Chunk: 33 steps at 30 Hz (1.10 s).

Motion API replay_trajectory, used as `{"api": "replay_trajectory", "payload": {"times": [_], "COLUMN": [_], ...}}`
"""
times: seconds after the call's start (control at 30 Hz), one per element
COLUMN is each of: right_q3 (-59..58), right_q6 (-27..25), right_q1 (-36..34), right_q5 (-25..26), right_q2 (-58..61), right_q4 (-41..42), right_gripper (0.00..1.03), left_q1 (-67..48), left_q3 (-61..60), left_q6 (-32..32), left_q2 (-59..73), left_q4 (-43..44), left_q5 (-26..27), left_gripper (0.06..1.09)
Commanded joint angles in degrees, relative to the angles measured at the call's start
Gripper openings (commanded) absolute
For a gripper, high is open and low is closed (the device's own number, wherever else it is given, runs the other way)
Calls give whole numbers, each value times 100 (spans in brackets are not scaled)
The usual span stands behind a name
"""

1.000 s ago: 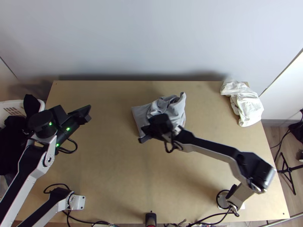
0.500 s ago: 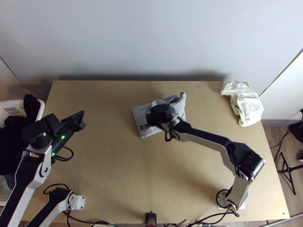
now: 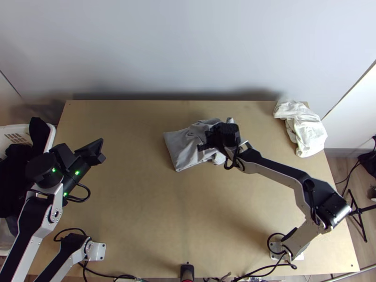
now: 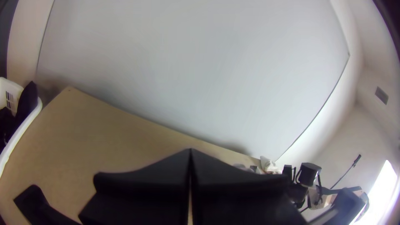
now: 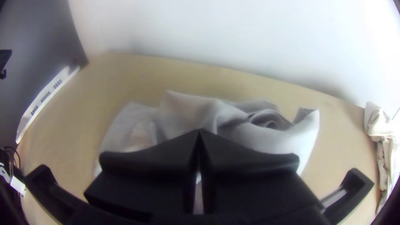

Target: Fold the t-shirt

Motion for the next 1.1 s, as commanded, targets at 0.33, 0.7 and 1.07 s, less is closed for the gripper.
{"api": "replay_trajectory", "payload": {"times": [0.33,0.7,1.07], "right_q3": [-1134,-826,-1081], "right_q6": [56,513,-84], "right_q1": [-605,-262,652], "right_q5": [67,102,111], "right_q2": [-1062,-2169,-2802], "right_q4": [68,-1435,-2446], "right_gripper": [3,3,15], "left_q1": [197,189,373], "left_q3": [-117,-188,-733], "left_q6": [309,370,449], "left_q2": [-509,-869,-1467], "left_q4": [-343,-528,-572], "left_q5": [3,3,3], "left_gripper": [9,9,9]}}
